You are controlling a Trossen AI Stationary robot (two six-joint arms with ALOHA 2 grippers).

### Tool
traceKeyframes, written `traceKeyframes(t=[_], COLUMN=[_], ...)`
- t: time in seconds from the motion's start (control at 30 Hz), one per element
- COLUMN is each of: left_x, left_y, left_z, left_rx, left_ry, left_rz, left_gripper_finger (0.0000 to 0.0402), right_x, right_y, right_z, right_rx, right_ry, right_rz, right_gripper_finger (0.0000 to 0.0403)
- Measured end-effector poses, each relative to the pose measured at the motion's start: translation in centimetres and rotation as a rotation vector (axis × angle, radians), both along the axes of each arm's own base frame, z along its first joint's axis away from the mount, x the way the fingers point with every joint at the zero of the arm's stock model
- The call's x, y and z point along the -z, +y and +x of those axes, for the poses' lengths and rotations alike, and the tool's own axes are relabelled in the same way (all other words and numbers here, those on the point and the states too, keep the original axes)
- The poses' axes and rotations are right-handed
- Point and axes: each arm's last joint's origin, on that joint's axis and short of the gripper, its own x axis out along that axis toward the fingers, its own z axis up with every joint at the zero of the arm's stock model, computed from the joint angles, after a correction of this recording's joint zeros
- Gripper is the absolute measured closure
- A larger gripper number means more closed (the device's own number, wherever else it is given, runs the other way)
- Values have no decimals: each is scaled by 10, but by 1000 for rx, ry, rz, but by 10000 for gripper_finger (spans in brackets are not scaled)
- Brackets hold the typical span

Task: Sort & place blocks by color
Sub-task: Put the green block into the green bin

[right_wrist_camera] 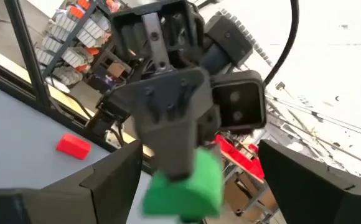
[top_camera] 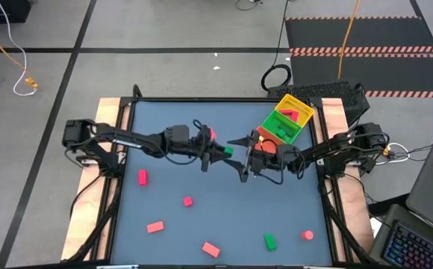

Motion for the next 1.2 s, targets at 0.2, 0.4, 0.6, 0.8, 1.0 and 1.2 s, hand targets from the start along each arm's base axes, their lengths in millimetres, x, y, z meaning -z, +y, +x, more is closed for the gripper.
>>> traceKeyframes(t=[0.2,0.4,0.6,0.8,1.0,1.2], left_x=[5,-1,2,2,3,1], left_y=[0,0,0,0,0,3], left_z=[7,5,5,5,5,4], left_rx=[18,21,21,19,18,15], left_ry=[-23,-60,-31,-28,-22,-28], left_rz=[-20,-27,-23,-19,-16,18], left_gripper_finger=[311,311,311,311,300,266], right_x=[4,3,3,4,6,7], right_y=[1,0,1,1,0,0], right_z=[2,2,2,2,2,2], right_rx=[-20,-19,-22,-20,-5,4], right_ry=[49,39,43,52,72,84], right_rz=[-7,-6,8,18,13,-6], right_gripper_finger=[104,123,163,233,242,242])
